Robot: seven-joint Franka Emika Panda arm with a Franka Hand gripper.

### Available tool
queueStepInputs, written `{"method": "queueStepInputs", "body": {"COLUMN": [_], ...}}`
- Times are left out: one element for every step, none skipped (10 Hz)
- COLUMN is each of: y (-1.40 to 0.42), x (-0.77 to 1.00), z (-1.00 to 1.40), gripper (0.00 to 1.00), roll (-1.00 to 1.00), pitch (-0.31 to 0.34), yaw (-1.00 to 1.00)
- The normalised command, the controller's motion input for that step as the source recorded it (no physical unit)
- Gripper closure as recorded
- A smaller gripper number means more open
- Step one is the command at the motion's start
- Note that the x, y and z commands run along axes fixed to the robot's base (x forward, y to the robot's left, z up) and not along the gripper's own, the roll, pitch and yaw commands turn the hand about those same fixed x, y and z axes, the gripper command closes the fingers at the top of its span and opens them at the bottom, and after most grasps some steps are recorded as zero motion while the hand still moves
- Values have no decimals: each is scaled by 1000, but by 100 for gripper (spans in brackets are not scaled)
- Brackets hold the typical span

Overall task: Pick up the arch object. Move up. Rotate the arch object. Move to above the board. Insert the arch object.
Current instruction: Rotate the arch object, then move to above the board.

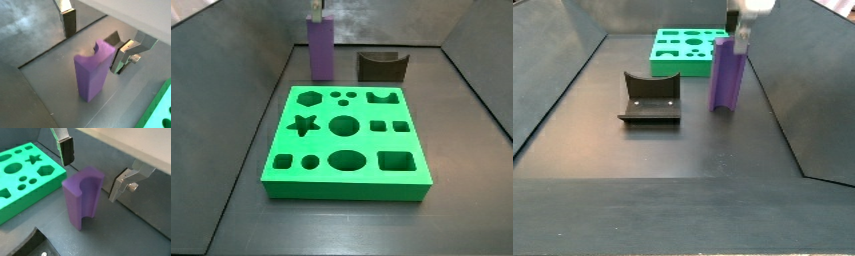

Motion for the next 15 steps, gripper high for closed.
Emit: {"method": "queueStepInputs", "body": {"y": [16,18,18,17,14,0,-182,-182,-164,-152,-138,-133,-115,-105,-87], "x": [10,8,13,20,21,0,235,233,196,182,165,159,145,135,111], "z": [-779,-678,-530,-340,-207,0,1000,1000,1000,1000,1000,1000,1000,1000,1000], "gripper": [0,0,0,0,0,100,100,100,100,100,100,100,100,100,100], "roll": [39,46,54,64,71,79,86,84,58,28,-13,-31,-64,-74,-87], "pitch": [-38,-42,-43,-35,-32,-32,-382,-374,-269,-179,-60,-15,64,81,91], "yaw": [-33,-26,-18,-9,-3,1,-200,-198,-141,-99,-51,-34,-10,-4,3]}}
